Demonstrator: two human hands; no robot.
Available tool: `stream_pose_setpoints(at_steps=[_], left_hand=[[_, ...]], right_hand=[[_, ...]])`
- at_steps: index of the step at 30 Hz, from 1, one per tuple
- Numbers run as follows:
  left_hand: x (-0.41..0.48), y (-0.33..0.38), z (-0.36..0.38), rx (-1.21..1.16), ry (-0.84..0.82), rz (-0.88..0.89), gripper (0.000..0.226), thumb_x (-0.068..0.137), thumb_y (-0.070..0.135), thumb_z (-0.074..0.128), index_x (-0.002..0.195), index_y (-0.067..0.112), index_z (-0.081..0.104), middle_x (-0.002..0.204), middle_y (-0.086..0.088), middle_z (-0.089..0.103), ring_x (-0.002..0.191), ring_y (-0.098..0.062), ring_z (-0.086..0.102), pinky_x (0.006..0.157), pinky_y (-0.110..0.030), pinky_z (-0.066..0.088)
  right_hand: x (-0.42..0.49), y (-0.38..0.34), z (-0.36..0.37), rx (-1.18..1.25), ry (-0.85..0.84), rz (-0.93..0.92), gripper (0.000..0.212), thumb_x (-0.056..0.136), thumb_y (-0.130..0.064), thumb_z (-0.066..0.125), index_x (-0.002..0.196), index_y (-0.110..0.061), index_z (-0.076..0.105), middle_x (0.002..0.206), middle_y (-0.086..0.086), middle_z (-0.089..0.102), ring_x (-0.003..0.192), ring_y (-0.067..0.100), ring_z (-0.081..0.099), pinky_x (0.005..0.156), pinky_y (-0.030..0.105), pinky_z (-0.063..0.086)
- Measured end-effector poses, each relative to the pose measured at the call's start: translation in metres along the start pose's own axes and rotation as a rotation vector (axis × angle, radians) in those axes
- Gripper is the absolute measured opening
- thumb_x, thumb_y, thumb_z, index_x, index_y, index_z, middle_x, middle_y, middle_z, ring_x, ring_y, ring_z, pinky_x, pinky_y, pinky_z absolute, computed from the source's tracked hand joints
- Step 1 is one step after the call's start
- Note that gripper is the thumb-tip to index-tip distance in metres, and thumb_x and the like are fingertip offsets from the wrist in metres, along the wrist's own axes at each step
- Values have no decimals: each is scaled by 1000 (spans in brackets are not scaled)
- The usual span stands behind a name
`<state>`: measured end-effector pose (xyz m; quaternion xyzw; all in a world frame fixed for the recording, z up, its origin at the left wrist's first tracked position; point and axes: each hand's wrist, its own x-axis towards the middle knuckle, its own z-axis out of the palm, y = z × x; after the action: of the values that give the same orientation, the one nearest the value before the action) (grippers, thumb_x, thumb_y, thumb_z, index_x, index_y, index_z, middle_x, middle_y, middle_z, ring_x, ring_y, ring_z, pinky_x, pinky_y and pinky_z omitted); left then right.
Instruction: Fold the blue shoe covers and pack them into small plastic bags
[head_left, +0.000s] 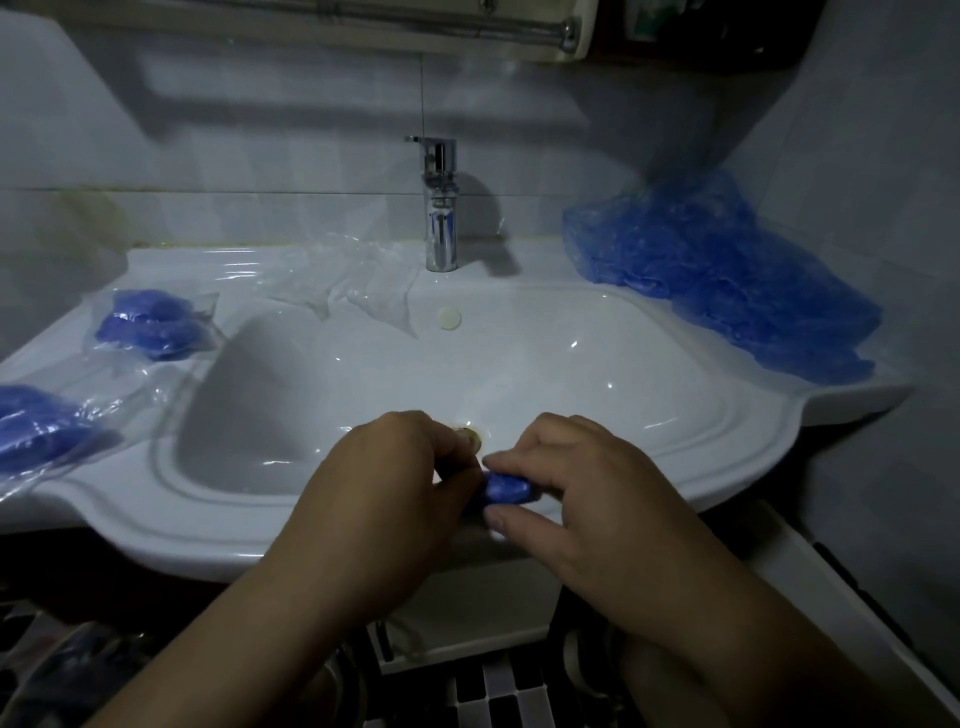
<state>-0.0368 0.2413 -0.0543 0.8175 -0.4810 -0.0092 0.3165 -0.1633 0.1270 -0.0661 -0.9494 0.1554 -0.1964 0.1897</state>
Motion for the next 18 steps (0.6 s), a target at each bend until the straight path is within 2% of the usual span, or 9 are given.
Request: stream_pose_setpoints(at_steps=[2,4,6,9,12,13,15,18], left_hand=[[0,-5,-3,21,-37,58,21,87,32,64,68,41,62,87,20,56,85,0,51,64,-11,33],[-1,-9,-7,14,-89,117,18,85,33,66,68,40,65,93,21,57,86,3,52,66,-12,33],[-3,-13,-11,-38,-142,157,10,77,44,68,71,36,70,91,22,60,86,8,55,70,-11,36],[-6,-17,-15,-80,-180,203,27,61,62,67,76,39,71,80,26,61,84,18,55,70,-7,39],[-6,-19,-13,-28,-131,240,37,57,69,58,81,42,68,69,26,60,73,4,61,64,-19,48],[-6,-19,-12,-30,-98,244,37,59,68,57,82,42,68,69,24,62,70,0,62,62,-22,49],[-6,-18,-15,-92,-39,238,28,67,61,67,81,37,70,71,20,66,67,-4,61,59,-27,49],[-4,-19,-21,-325,28,164,10,75,37,78,76,29,72,67,6,69,61,-14,63,59,-35,50]], right_hand=[[1,-1,0,14,16,-19,33,86,-48,63,117,-36,66,91,-24,51,90,0,48,78,20,41],[1,-3,-1,3,-8,-51,26,84,-49,62,105,-36,70,89,-20,52,90,2,48,76,23,43],[-1,-2,-2,12,-15,-69,22,80,-45,68,99,-34,72,91,-18,53,92,2,48,77,25,45],[-3,-2,-5,35,-30,-94,22,79,-41,70,100,-34,74,87,-15,55,87,3,51,71,27,46],[-3,-2,-8,33,-33,-105,23,81,-43,66,102,-36,74,79,-11,56,76,4,54,63,28,46],[-2,-3,-9,42,-18,-101,20,82,-40,67,100,-36,74,78,-11,57,75,5,55,62,26,45],[0,-6,-8,110,44,-62,13,84,-32,71,96,-32,76,78,-12,61,76,5,58,63,16,43],[6,-15,-5,374,179,68,12,82,-23,74,91,-29,74,80,-13,68,79,5,63,66,13,48]])
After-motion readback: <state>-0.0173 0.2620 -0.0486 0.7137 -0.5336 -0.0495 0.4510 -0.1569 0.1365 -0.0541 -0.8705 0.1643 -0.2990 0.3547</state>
